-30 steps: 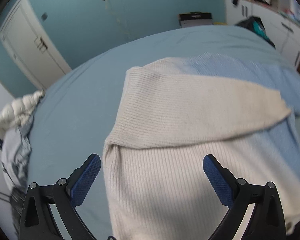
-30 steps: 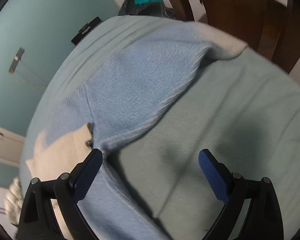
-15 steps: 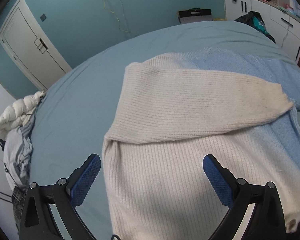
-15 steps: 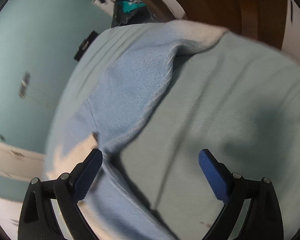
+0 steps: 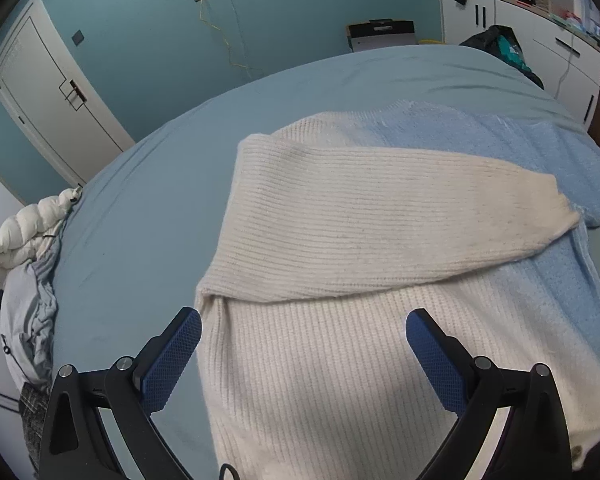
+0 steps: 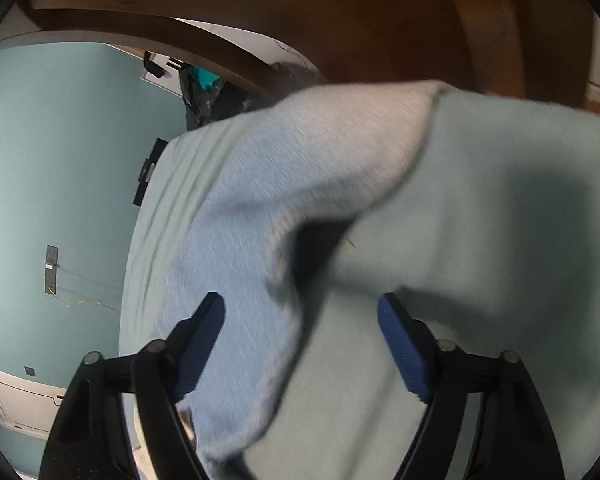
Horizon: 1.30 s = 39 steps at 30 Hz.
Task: Fold small clothes
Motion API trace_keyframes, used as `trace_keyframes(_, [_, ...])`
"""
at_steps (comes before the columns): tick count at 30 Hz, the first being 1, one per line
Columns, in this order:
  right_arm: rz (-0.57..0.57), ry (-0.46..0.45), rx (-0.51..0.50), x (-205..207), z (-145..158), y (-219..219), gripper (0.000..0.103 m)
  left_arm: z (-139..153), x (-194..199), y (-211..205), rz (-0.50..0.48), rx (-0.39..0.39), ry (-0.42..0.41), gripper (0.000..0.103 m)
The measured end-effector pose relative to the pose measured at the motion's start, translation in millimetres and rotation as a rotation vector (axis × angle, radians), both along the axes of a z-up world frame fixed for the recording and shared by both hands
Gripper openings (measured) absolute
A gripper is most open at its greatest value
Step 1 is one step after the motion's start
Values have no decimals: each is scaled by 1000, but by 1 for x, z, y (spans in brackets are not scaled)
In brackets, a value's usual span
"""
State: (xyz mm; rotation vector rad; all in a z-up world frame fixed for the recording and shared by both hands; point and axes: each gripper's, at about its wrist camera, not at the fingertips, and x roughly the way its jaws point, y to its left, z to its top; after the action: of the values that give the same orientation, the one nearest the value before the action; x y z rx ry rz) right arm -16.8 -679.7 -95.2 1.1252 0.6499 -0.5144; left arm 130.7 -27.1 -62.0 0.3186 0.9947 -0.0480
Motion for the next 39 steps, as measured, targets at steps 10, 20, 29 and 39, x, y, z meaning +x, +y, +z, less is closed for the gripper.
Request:
trace_keyframes(10, [-44,-81,-292,26,51,29,7,0,1,-4,5,2,-4,103])
trace_keyframes(20, [596,9,-145,85,65,179,51,3,-5,0,23,-1,-7,103])
trace_keyframes(29, [216,-65,217,-28,57,90,97,10,-7,3,24,-28,-23,103])
trace_keyframes(39, [116,239,132,-8,11,27,84,9,-6,3,21,-50,-13,103])
